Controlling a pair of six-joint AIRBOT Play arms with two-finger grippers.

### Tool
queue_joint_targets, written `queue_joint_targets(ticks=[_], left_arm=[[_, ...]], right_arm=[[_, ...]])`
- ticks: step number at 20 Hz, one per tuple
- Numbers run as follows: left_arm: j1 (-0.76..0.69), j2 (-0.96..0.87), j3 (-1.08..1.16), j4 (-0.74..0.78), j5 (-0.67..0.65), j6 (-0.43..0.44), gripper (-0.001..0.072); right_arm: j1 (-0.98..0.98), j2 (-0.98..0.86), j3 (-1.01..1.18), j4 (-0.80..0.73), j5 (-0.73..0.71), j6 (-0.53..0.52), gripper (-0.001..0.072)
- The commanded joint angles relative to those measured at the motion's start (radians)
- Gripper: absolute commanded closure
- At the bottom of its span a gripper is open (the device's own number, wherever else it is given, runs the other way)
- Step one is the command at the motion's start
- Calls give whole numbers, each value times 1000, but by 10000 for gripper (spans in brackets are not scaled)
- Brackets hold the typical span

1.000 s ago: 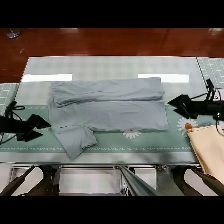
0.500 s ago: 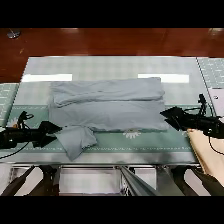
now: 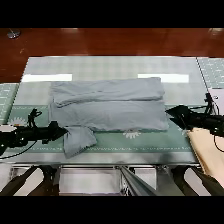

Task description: Fold the shirts.

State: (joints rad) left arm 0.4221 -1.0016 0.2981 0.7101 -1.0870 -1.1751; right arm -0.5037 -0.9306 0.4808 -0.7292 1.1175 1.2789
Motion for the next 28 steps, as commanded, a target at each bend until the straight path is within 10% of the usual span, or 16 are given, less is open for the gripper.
queue_joint_targets(ticks=[1,17,19,21,28], left_arm=[[-11,-1,28,-21,-28,31,687],[-11,-1,29,-23,-23,38,686],[-11,-1,29,-23,-23,38,686],[-11,-1,29,-23,-21,38,686],[35,-4,225,-23,-43,61,687]], right_arm=[[-92,1,28,-330,110,141,96],[184,-296,103,-109,-74,129,99],[183,-327,123,-67,-73,105,272],[183,-340,125,-46,-56,25,682],[183,-339,328,-169,37,18,674]])
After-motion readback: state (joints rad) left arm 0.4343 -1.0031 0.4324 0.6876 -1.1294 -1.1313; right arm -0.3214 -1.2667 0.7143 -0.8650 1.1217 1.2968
